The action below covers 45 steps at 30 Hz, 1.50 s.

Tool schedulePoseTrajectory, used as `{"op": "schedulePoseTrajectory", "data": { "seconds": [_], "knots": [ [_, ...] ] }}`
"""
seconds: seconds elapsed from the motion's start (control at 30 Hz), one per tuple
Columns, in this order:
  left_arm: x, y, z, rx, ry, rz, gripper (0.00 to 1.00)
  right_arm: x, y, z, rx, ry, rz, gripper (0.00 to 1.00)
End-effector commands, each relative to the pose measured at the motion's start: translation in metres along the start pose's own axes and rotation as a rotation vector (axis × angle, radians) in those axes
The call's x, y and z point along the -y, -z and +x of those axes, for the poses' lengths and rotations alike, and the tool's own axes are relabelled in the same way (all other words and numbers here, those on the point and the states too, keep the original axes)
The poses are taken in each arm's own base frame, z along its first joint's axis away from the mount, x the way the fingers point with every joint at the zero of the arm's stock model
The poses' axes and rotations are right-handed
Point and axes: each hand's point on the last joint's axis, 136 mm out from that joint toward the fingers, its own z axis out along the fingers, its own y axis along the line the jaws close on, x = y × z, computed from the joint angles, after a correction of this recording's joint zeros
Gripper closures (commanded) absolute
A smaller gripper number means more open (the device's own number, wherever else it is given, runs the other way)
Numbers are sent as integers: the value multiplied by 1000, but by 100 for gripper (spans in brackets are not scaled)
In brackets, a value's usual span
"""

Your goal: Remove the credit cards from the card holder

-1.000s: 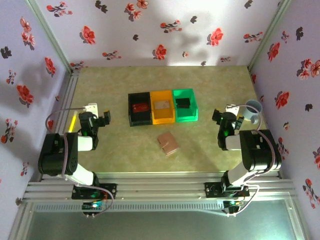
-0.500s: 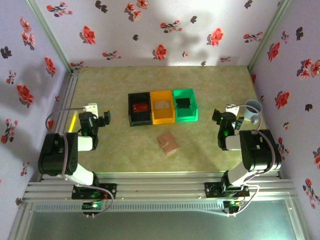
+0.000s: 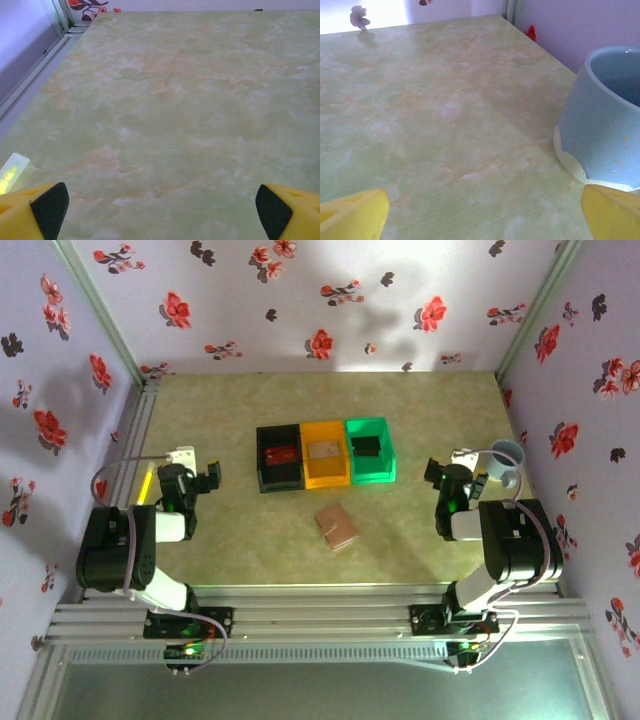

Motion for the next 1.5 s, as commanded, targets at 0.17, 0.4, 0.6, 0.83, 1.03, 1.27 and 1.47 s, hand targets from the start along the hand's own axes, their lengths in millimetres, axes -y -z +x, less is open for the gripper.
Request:
{"op": "schedulePoseTrajectory", "data": {
  "seconds": [0.17, 0.4, 0.6, 0.83, 1.03, 1.27, 1.47],
  "knots": [
    [1, -2, -11, 31, -20, -2, 0, -14, 5, -22, 21, -5, -84, 1],
    [1, -2, -11, 32, -20, -2, 0, -11, 32, -58, 67, -34, -104, 1],
    [1, -3, -11, 31, -19, -2, 0, -21, 69, -108, 163, -196, -234, 1],
    [-12, 5, -19, 40, 12, -73, 0, -17, 100, -139, 147, -539, -299, 1],
    [-10, 27, -51, 56, 12, -48, 0, -34, 113, -143, 92, -579, -410, 1],
    [-32, 80, -106, 41, 465, -121, 0, -57, 135, -135, -51, -446, -463, 1],
    [9, 116, -120, -42, 540, 115, 0, -78, 161, -113, -189, -338, -484, 1]
  ]
}}
